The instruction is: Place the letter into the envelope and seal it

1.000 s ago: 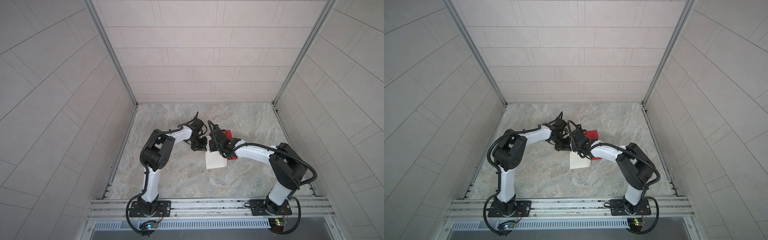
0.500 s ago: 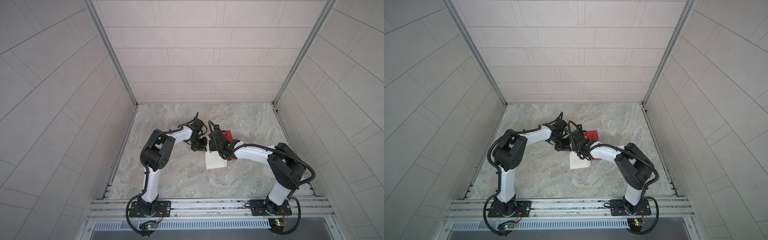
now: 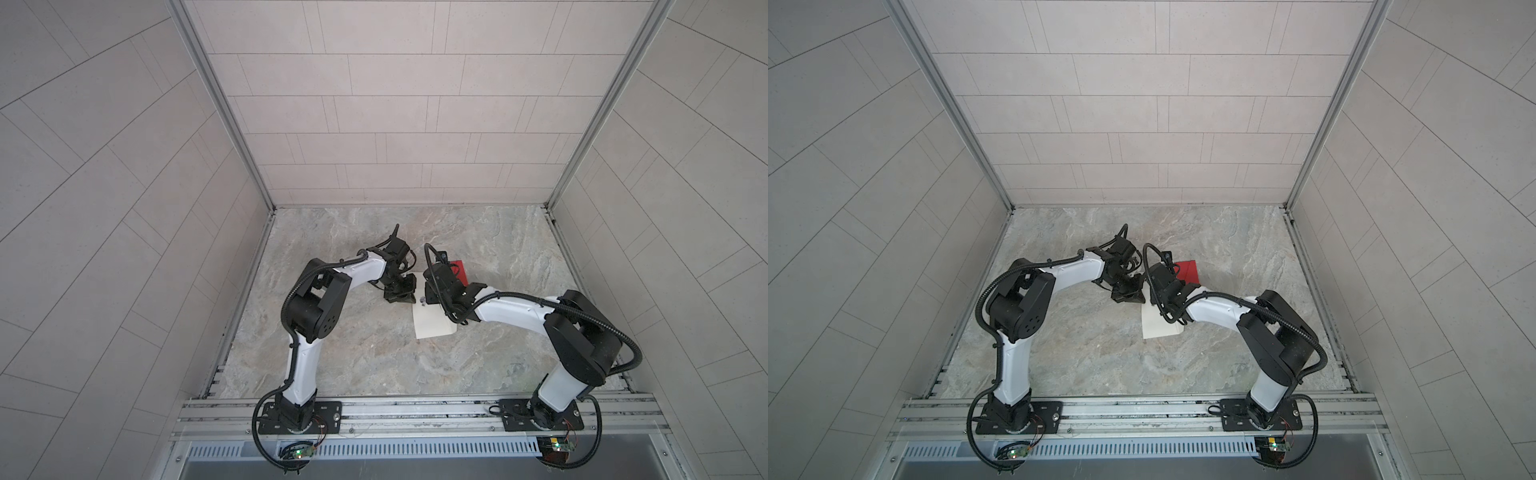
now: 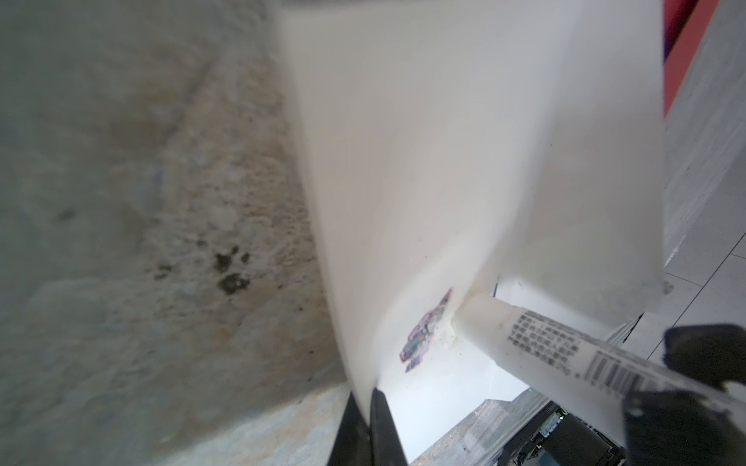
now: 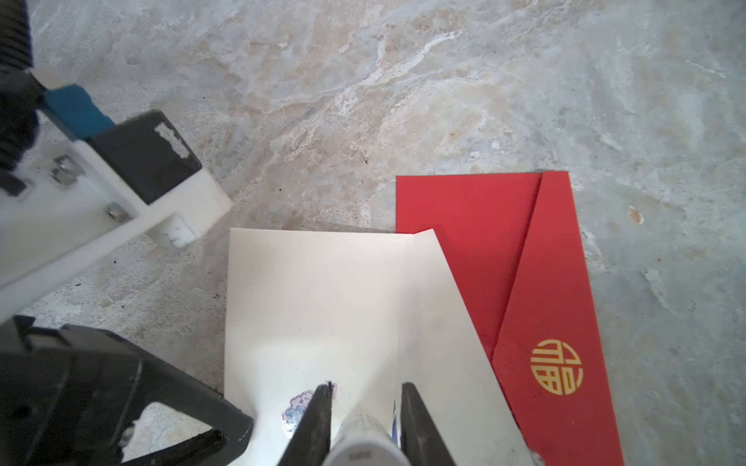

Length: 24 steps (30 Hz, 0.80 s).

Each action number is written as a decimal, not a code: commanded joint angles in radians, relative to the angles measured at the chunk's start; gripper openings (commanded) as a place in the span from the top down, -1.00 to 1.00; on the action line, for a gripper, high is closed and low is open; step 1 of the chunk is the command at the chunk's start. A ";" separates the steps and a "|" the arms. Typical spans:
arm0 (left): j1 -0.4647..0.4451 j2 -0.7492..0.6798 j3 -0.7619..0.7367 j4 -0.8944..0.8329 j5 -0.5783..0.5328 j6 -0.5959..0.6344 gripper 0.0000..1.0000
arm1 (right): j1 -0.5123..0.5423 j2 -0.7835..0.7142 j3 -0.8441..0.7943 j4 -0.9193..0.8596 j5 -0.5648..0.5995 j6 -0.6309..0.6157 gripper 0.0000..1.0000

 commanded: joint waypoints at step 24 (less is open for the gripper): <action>0.004 0.005 0.003 -0.024 -0.033 0.018 1.00 | -0.397 -0.205 0.021 -0.440 -0.464 -0.075 0.82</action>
